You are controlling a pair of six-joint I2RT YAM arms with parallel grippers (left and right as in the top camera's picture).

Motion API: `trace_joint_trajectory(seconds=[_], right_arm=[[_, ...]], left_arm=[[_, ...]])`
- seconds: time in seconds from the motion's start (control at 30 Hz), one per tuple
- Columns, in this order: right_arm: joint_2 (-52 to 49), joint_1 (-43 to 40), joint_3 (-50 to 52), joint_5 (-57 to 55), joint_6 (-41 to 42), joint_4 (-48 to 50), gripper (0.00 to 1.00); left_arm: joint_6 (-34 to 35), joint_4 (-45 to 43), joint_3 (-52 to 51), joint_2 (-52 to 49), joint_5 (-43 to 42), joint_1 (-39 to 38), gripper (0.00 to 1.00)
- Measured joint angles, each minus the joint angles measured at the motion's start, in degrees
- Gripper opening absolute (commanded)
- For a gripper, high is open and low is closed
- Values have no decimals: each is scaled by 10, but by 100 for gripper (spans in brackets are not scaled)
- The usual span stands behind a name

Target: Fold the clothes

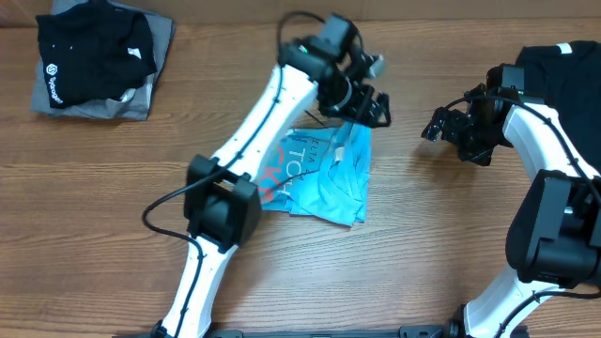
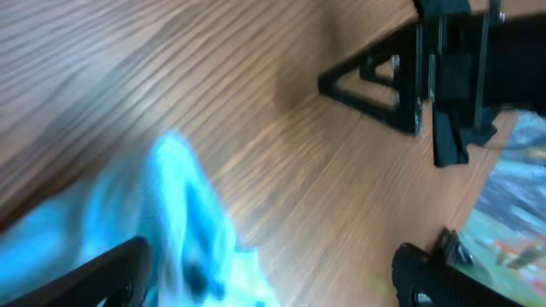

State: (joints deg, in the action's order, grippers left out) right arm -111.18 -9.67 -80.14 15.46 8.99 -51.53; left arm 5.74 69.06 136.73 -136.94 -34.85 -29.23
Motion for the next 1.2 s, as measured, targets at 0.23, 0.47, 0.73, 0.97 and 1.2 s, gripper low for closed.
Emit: trace_joint_trajectory(seconds=[0.23, 0.47, 0.73, 0.97, 1.2], right_arm=[[0, 0, 0, 0, 0, 14, 100], [0, 0, 0, 0, 5, 10, 100], [0, 0, 0, 0, 9, 15, 100], [0, 0, 0, 0, 13, 12, 100], [0, 0, 0, 0, 13, 12, 100]], left_arm=[[-61, 76, 33, 4, -6, 38, 97], [-63, 120, 19, 4, 31, 27, 98], [-52, 166, -57, 4, 101, 25, 97], [-53, 72, -165, 4, 67, 12, 96], [-55, 23, -216, 4, 45, -30, 96]])
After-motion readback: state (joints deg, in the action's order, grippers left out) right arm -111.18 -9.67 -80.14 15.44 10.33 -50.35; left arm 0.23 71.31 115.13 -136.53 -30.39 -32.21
